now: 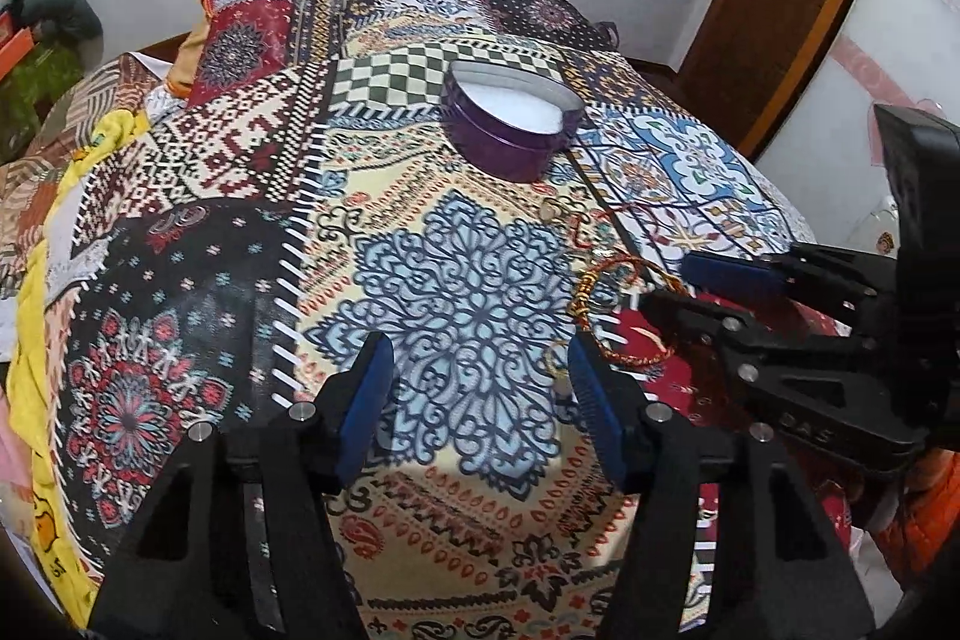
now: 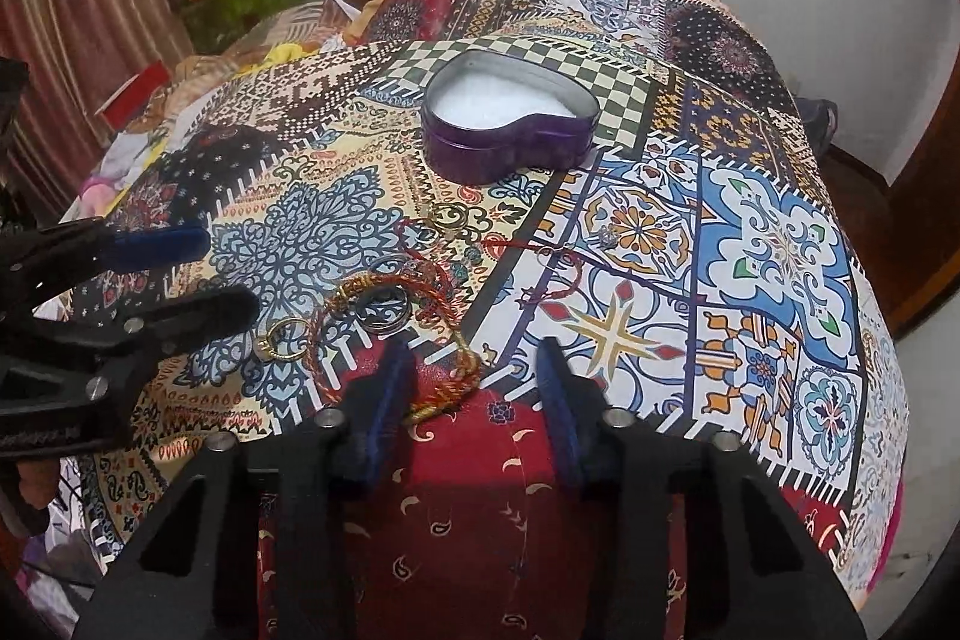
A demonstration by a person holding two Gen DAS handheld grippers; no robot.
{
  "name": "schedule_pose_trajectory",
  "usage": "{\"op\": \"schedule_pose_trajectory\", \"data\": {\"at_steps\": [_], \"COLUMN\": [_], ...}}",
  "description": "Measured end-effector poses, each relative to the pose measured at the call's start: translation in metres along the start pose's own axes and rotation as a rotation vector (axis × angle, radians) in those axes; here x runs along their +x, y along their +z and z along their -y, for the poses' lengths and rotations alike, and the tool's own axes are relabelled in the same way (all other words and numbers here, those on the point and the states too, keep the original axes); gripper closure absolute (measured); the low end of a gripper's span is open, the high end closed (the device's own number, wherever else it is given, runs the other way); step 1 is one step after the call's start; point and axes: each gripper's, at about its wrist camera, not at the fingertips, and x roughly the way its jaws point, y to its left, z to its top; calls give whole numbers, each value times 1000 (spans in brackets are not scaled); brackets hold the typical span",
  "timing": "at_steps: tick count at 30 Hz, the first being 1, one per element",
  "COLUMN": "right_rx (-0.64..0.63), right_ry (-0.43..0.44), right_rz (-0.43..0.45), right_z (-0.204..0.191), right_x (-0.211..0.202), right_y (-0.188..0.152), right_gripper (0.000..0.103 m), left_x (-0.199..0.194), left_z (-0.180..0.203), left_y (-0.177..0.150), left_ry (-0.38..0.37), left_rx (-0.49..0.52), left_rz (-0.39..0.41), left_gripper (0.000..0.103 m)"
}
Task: Organize jewelry
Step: 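Grasp the orange wire bracelet with the right gripper while the left grasps a small gold ring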
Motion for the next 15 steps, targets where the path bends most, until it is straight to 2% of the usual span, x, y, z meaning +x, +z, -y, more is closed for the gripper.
{"op": "schedule_pose_trajectory", "data": {"at_steps": [6, 12, 14, 15], "right_rx": [-4, 31, 38, 43], "right_ry": [-8, 7, 3, 4], "right_rz": [4, 21, 30, 33], "right_z": [1, 8, 9, 9], "right_x": [-1, -8, -10, -11], "right_y": [-3, -7, -8, -9], "right_gripper": [92, 95, 95, 95], "left_x": [4, 11, 12, 13], "left_z": [12, 24, 27, 27], "left_y": [-6, -9, -9, -8], "left_ry": [-21, -35, -21, -21], "left_rx": [30, 73, 89, 93], "left_rz": [-20, -31, -21, -20], "left_gripper": [43, 45, 51, 58]}}
